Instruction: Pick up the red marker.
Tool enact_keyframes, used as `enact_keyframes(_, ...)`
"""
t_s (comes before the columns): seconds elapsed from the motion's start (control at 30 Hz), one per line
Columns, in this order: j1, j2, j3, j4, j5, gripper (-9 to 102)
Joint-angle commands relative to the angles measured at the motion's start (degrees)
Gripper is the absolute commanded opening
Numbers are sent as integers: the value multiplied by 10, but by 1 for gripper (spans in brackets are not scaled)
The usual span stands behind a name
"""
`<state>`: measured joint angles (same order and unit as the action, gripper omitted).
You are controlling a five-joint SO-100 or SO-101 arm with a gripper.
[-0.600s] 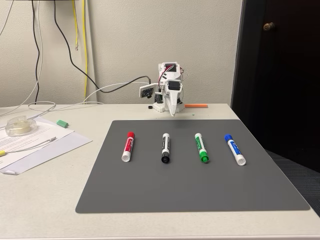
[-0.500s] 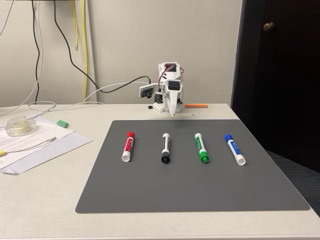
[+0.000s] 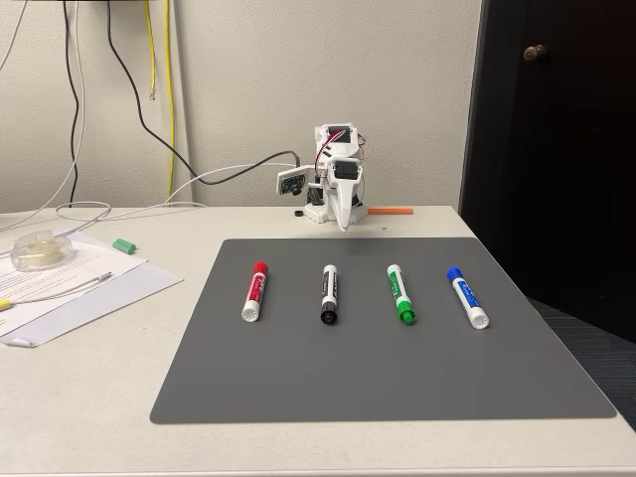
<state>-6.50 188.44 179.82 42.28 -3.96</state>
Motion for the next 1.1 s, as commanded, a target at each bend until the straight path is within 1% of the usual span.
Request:
enact_keyframes(0.0,0,4,-3,2,-1,0)
enact_keyframes(0.5,-4,4,-3,-4,-4,0)
enact_keyframes(0.6,10,3,-5,-59,-1,0)
enact_keyframes(0.67,40,4,-23,-98,18,0)
enact_keyframes(0.73,56,-19,-34,-163,10,0)
enact_keyframes(0.83,66,-207,-72,-325,-49,0)
enact_keyframes(0.87,73,-287,-117,-352,-66,0)
enact_keyframes(0.97,89,-469,-266,-361,-131,0)
enact_keyframes(1.07,116,-529,-310,-425,-234,0)
